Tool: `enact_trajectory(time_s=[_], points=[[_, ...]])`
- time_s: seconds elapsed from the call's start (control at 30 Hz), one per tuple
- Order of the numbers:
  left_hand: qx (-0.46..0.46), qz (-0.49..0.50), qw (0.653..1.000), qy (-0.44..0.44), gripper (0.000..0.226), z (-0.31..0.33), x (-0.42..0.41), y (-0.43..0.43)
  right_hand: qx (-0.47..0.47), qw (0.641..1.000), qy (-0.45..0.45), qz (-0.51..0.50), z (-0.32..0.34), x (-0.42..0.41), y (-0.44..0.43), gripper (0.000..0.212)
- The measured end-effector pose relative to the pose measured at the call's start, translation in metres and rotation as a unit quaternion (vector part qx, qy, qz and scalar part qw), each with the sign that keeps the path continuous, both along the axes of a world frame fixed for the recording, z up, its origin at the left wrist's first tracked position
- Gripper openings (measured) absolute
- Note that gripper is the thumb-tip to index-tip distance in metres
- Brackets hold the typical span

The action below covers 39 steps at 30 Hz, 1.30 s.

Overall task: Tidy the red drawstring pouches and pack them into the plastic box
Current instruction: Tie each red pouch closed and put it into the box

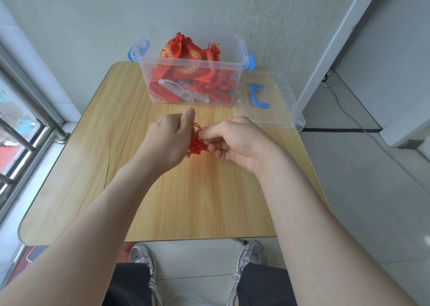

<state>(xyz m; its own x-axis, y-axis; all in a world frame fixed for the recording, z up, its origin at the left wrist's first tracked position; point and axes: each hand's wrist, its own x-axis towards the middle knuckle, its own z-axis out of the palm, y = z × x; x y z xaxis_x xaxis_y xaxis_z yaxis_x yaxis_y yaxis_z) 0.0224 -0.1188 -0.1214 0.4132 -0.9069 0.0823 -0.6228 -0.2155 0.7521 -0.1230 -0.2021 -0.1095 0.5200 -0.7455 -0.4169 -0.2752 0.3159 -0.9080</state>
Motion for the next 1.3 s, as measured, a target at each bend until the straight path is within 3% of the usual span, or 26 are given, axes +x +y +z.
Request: enact_trajectory(time_s=[0.07, 0.17, 0.5, 0.77, 0.97, 1.1, 1.3], points=[[0.017, -0.008, 0.998, 0.052, 0.076, 0.005, -0.004, 0.002, -0.002, 1.000, 0.005, -0.002, 0.000, 0.001, 0.001, 0.020], [0.036, -0.014, 0.997, 0.064, 0.075, 0.010, -0.009, 0.004, -0.001, 1.000, 0.001, 0.002, -0.001, 0.001, 0.001, 0.008], [-0.032, -0.007, 0.998, -0.059, 0.048, -0.002, -0.005, -0.002, 0.000, 1.000, -0.019, 0.024, -0.001, -0.003, 0.001, 0.018], [-0.025, 0.047, 0.993, -0.108, 0.042, -0.004, 0.007, -0.003, -0.128, 0.984, 0.115, 0.037, 0.001, -0.004, 0.003, 0.036], [0.006, 0.055, 0.990, -0.132, 0.043, -0.008, 0.008, -0.005, -0.176, 0.970, 0.157, 0.065, -0.001, 0.001, 0.004, 0.042], [-0.001, 0.066, 0.990, -0.122, 0.031, -0.012, 0.007, -0.006, -0.263, 0.941, 0.194, 0.092, -0.008, 0.004, 0.005, 0.042], [-0.111, 0.045, 0.988, -0.096, 0.017, -0.009, 0.002, -0.005, -0.375, 0.863, 0.264, 0.210, -0.026, 0.008, 0.009, 0.050]])
